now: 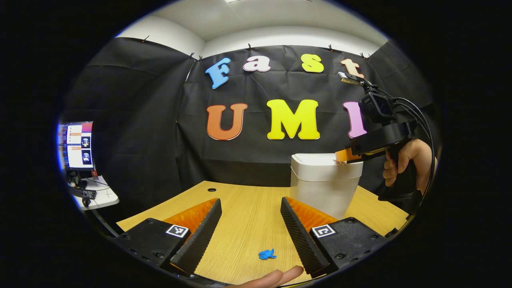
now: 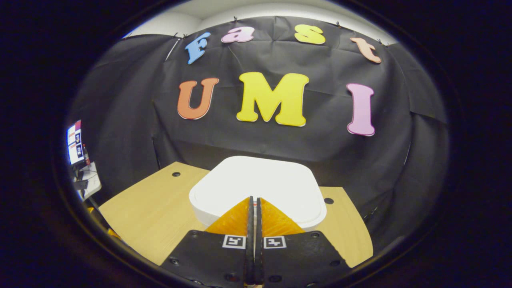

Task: Press the lid of the desktop garbage bin to open it, pick up the crumpled paper on the desktop and throw it into the bin, then pick up the pop can on the desktop and drop it into the bin, and finally close the garbage bin lid.

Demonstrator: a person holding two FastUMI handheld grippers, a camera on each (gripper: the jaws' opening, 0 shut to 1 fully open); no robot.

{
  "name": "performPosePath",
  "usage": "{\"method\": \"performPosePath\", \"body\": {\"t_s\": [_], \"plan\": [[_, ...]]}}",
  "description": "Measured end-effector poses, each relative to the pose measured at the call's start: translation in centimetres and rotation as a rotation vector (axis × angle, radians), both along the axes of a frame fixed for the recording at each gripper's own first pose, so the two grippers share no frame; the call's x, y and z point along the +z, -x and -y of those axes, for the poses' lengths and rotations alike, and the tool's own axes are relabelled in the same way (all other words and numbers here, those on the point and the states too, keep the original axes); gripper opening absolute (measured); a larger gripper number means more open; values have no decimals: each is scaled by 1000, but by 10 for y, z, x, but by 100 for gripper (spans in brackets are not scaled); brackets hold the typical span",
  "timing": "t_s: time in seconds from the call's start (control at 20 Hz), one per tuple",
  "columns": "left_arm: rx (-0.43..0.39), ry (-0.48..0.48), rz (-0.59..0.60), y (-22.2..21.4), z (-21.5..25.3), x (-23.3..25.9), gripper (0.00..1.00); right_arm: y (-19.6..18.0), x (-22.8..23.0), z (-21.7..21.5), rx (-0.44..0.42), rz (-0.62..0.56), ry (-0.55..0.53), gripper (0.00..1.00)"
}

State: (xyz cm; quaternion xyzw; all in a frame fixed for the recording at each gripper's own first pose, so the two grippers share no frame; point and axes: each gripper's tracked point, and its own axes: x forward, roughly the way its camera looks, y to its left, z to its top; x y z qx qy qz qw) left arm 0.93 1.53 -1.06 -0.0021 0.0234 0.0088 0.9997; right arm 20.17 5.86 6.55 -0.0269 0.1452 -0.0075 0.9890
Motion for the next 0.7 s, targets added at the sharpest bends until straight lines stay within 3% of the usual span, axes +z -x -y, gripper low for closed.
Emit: {"method": "performPosePath", "body": {"t_s": [0.35, 0.7], "plan": [[-3, -2, -6, -2, 0, -2, 96, 5, 12, 2, -29, 72, -28, 1], [8, -7, -3, 0, -6, 0, 96, 30, 19, -17, 8, 128, 17, 1]]}}
